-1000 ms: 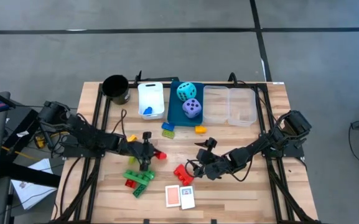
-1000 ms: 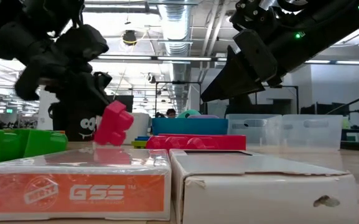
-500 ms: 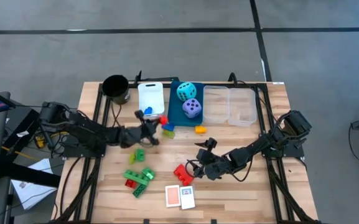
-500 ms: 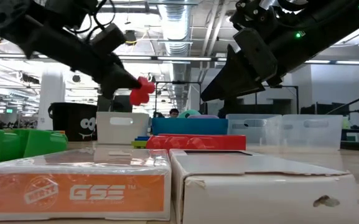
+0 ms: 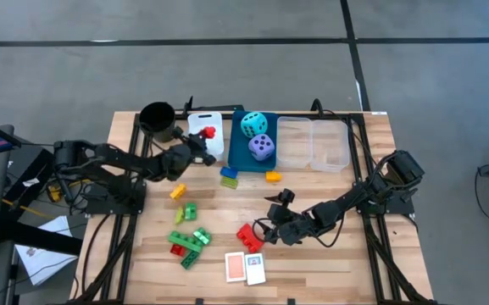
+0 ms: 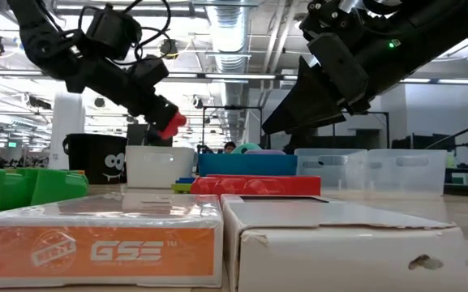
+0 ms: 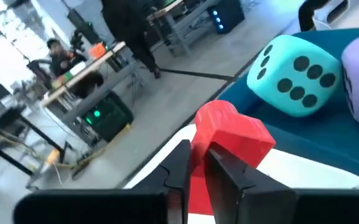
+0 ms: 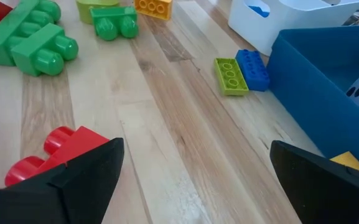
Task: Pick & Place Toys
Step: Put the top large red game piece into the white bin, then put the middle large green game piece into the white bin
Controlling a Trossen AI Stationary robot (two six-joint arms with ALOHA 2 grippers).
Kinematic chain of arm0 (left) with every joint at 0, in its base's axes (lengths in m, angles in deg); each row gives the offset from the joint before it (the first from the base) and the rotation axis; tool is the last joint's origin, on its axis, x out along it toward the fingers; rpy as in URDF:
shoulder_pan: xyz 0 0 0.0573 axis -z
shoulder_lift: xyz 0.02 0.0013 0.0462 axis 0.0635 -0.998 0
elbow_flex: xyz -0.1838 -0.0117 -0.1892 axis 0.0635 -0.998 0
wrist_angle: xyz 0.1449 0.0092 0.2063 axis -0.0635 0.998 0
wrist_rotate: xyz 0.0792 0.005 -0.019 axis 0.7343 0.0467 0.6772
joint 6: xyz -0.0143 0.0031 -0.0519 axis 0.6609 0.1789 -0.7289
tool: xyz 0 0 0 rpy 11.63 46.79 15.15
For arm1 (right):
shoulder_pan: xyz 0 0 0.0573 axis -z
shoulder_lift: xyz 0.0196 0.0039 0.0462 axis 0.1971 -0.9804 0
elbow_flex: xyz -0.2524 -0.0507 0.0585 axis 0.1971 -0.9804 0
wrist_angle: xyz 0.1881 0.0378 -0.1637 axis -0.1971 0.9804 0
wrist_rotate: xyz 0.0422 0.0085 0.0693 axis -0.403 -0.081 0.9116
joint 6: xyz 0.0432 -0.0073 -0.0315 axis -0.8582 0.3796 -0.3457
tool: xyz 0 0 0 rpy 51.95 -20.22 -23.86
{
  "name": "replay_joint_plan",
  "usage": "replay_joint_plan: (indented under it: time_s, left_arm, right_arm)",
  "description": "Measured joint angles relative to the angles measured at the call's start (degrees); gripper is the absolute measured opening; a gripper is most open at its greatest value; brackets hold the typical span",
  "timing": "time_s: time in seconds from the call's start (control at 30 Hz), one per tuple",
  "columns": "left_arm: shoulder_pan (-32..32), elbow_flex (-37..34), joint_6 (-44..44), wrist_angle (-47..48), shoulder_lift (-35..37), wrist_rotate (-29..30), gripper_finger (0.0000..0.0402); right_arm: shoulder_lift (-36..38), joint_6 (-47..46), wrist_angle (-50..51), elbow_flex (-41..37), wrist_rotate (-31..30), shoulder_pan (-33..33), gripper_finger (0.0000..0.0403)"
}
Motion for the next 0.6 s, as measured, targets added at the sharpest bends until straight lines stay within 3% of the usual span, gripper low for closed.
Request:
replay_joint_plan:
  time_s: [0.13, 0.23, 0.47, 0.6]
  left_arm:
    - [0.0, 0.0, -1.25, 0.27, 0.0, -8.28, 0.0063]
    - [0.09, 0.0, -0.88, 0.32, 0.0, -11.17, 0.0091]
    - [0.07, 0.0, -0.69, 0.29, 0.0, -11.02, 0.0167]
    - [0.07, 0.0, -0.67, 0.28, 0.0, -6.49, 0.0207]
  right_arm:
    - [0.0, 0.0, 0.0, 0.0, 0.0, 0.0, 0.0397]
    - [0.0, -0.01, 0.0, 0.0, 0.0, 0.0, 0.0397]
    - [0.0, 0.0, 0.0, 0.0, 0.0, 0.0, 0.0397]
    - [0.0, 0.0, 0.0, 0.0, 0.0, 0.0, 0.0397]
